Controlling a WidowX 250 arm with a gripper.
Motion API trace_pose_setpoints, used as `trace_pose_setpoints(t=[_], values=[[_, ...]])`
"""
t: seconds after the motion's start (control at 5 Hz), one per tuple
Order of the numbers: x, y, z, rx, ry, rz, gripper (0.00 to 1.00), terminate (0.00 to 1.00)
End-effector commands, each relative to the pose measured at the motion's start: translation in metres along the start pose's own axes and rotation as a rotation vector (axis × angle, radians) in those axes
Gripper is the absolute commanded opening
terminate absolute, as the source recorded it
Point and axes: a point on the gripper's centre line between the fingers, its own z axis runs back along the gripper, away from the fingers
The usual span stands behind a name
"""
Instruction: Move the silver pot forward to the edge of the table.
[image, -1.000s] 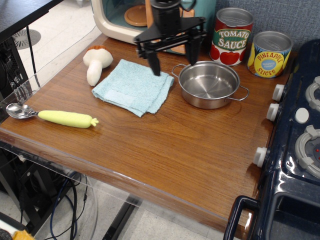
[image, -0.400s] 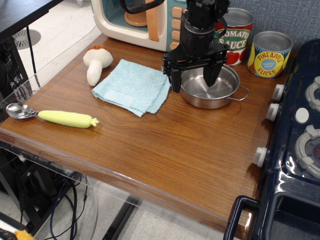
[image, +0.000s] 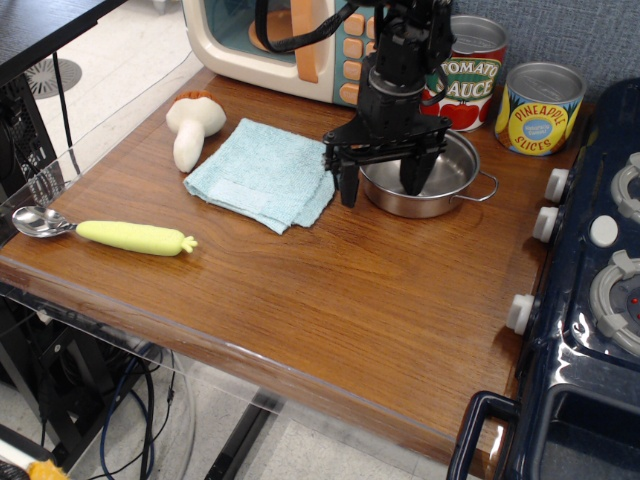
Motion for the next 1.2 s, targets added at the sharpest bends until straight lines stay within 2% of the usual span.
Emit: trace_pose_setpoints(t=[0.0, 0.4, 0.6, 0.8, 1.0], values=[[0.011, 0.001, 0.018, -0.020, -0.038, 0.029, 0.00, 0.00], [0.016, 0.004, 0.024, -0.063, -0.004, 0.042, 0.00, 0.00], [0.019, 0.007, 0.030, -0.102, -0.023, 0.016, 0.00, 0.00], [0.021, 0.013, 0.041, -0.114, -0.040, -0.014, 0.00, 0.00], [0.021, 0.025, 0.057, -0.156, -0.046, -0.026, 0.00, 0.00]])
